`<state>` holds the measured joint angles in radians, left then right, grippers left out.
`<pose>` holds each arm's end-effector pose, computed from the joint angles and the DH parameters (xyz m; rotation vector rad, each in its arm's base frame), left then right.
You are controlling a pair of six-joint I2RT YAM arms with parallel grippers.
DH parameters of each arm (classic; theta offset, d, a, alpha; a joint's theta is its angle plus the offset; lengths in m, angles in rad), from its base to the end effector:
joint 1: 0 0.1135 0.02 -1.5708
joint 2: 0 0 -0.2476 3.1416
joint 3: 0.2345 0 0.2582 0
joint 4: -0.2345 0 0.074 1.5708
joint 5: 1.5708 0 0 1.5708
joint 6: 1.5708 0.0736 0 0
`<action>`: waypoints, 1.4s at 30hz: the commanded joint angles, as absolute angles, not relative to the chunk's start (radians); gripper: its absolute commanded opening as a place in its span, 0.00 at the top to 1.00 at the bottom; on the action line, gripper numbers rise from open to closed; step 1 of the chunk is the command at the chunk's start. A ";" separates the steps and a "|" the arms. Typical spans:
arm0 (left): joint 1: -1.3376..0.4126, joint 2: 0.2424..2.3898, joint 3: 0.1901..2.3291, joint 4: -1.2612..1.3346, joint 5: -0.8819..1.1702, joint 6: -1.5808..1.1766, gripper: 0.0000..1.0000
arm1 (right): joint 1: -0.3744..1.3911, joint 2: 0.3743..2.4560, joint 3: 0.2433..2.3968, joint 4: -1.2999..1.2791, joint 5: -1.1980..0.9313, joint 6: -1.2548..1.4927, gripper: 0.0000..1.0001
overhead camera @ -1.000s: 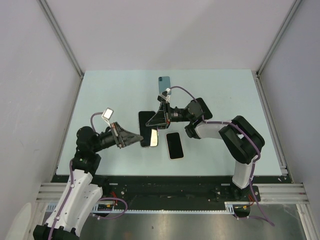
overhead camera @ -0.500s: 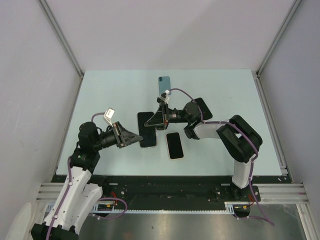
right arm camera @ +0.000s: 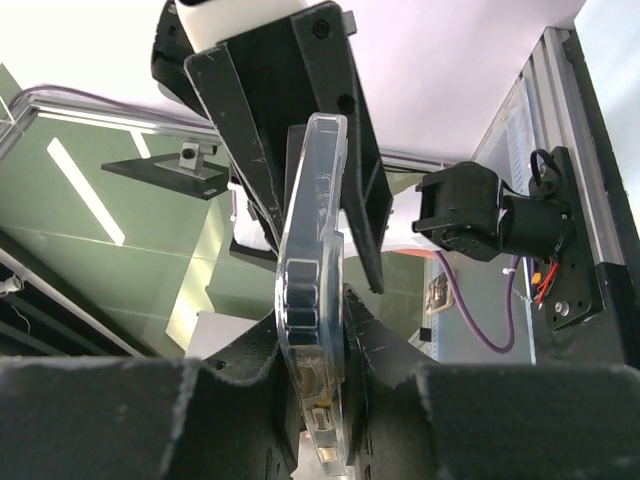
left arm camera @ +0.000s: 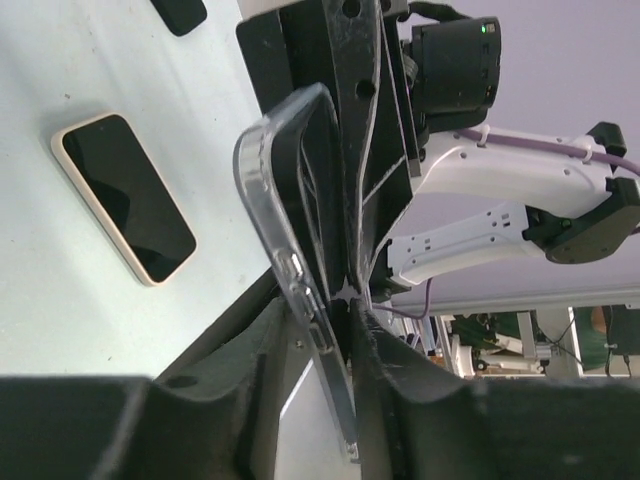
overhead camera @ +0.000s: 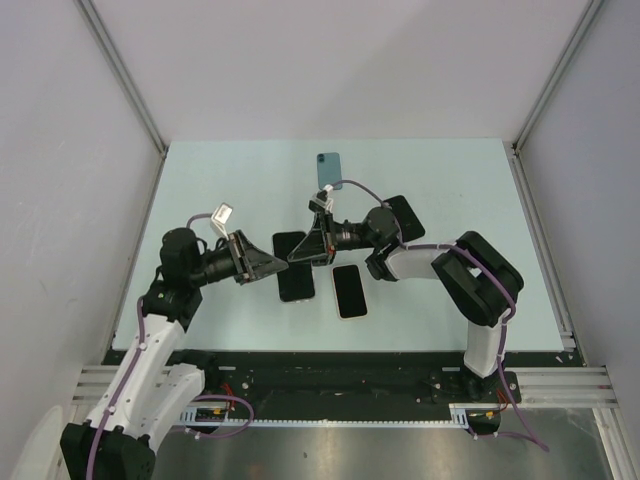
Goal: Put the phone into the phone case
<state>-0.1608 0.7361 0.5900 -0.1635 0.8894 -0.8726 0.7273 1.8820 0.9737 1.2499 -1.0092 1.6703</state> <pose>0.1965 -0.0898 0.2659 -0.0434 2.0578 -1.5066 0.2605 0.3153 0.2260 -0.3851 1.9761 2.4111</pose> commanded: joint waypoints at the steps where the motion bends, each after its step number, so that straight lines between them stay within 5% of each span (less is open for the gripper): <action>1: -0.144 0.767 0.632 -0.167 0.822 -0.818 0.71 | 0.750 1.844 0.977 1.603 -1.072 1.684 0.95; 2: -0.146 0.773 0.632 -0.170 0.819 -0.812 0.88 | 0.750 1.845 0.976 1.601 -1.072 1.683 0.94; 4: -0.146 0.776 0.634 -0.184 0.810 -0.802 1.00 | 0.749 1.842 0.974 1.601 -1.071 1.681 0.91; 9: -0.144 0.784 0.637 -0.196 0.816 -0.782 0.99 | 0.742 1.850 0.976 1.601 -1.078 1.677 0.92; 13: -0.143 0.787 0.650 -0.199 0.821 -0.779 0.68 | 0.747 1.852 0.969 1.601 -1.098 1.675 0.93; 18: -0.129 0.805 0.663 -0.172 0.856 -0.802 0.59 | 0.770 1.839 0.960 1.601 -1.129 1.654 0.93; 24: -0.118 0.811 0.647 -0.081 0.919 -0.867 0.72 | 0.779 1.816 0.928 1.601 -1.138 1.637 0.93; 29: -0.117 0.824 0.652 -0.081 0.943 -0.862 1.00 | 0.782 1.816 0.927 1.601 -1.143 1.632 0.92; 35: -0.118 0.819 0.653 -0.110 0.954 -0.813 1.00 | 0.767 1.818 0.927 1.603 -1.124 1.635 0.77; 41: -0.117 0.818 0.661 -0.140 1.002 -0.747 1.00 | 0.741 1.801 0.927 1.601 -1.112 1.638 0.83; 42: -0.117 0.815 0.666 -0.152 0.999 -0.742 0.93 | 0.739 1.796 0.925 1.601 -1.112 1.638 0.87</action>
